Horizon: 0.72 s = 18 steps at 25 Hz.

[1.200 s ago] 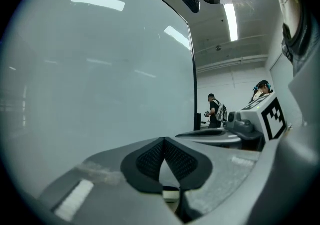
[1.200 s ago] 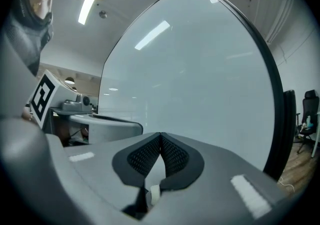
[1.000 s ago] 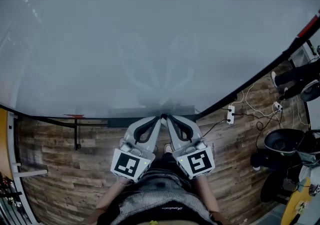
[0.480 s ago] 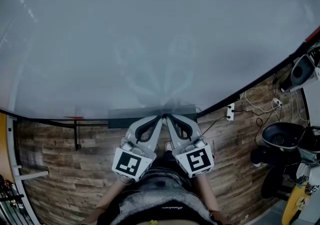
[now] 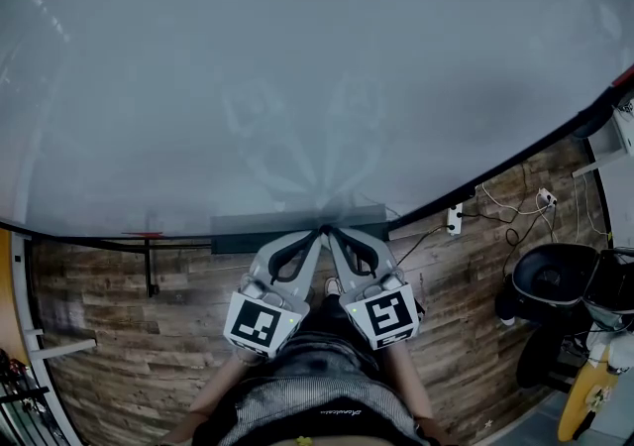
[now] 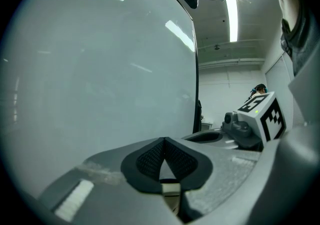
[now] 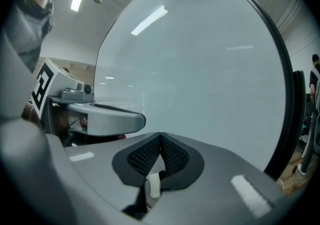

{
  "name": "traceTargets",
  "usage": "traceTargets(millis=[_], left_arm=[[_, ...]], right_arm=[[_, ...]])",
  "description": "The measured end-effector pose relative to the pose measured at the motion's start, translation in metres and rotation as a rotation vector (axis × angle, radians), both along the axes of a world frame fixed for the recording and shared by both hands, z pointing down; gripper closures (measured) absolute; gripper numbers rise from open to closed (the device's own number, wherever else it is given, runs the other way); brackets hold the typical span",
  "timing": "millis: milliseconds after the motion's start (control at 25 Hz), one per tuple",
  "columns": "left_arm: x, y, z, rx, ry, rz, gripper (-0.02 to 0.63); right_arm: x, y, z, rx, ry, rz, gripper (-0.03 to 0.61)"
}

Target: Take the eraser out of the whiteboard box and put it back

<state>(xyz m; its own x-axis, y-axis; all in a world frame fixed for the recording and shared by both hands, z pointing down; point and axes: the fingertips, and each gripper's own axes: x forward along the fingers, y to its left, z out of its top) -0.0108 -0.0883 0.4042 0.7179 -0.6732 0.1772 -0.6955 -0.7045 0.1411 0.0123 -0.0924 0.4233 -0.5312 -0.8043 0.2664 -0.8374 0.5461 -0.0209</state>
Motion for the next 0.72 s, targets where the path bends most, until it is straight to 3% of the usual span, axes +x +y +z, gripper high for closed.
traceTargets(millis=[720], left_arm=[[-0.007,0.008,0.017,-0.051,-0.017,-0.015,0.612]], right_arm=[[0.006,0.008,0.054,-0.117,0.054,0.007,0.574]])
